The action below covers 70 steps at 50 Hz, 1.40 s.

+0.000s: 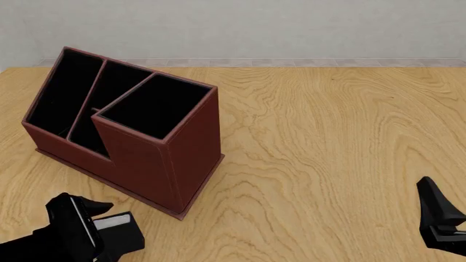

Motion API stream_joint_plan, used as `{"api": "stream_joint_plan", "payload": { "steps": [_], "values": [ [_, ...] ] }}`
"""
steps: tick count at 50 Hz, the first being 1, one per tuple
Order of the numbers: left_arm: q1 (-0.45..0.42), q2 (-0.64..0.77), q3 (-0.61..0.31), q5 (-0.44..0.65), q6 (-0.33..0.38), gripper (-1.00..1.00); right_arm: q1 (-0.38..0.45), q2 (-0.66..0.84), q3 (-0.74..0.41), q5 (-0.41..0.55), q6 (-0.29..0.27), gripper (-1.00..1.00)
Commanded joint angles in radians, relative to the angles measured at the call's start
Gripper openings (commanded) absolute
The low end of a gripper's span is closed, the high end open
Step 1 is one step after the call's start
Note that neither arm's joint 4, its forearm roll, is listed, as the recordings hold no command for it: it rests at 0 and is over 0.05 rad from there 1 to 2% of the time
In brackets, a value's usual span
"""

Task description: Pick up the book and place it in the left compartment of the caddy.

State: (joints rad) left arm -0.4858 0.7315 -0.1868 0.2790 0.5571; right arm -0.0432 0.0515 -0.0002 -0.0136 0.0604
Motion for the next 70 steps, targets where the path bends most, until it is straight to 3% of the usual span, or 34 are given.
{"api": "stream_joint_plan", "payload": {
  "steps": [1, 36, 41, 42, 50, 70],
  "values": [
    [0.003, 0.006, 0.012, -0.015, -0.003, 1.0, -0.001, -0.001, 0.0, 0.001, 0.0, 1.0],
    [0.003, 0.095, 0.053, -0.126, -0.02, 1.0, -0.005, -0.003, 0.0, 0.002, 0.001, 1.0],
    [-0.061, 0.034, 0.045, -0.068, -0.067, 1.0, -0.007, -0.002, 0.0, 0.001, 0.002, 1.0],
    [-0.088, -0.006, 0.032, -0.031, -0.09, -1.0, -0.007, -0.002, 0.0, 0.001, 0.002, 1.0],
    [-0.151, -0.102, -0.013, 0.067, -0.143, -1.0, -0.007, -0.008, 0.0, 0.007, 0.003, 1.0],
    [-0.224, -0.215, -0.094, 0.158, -0.191, -1.0, -0.007, 0.002, 0.0, -0.001, 0.001, 1.0]
  ]
}}
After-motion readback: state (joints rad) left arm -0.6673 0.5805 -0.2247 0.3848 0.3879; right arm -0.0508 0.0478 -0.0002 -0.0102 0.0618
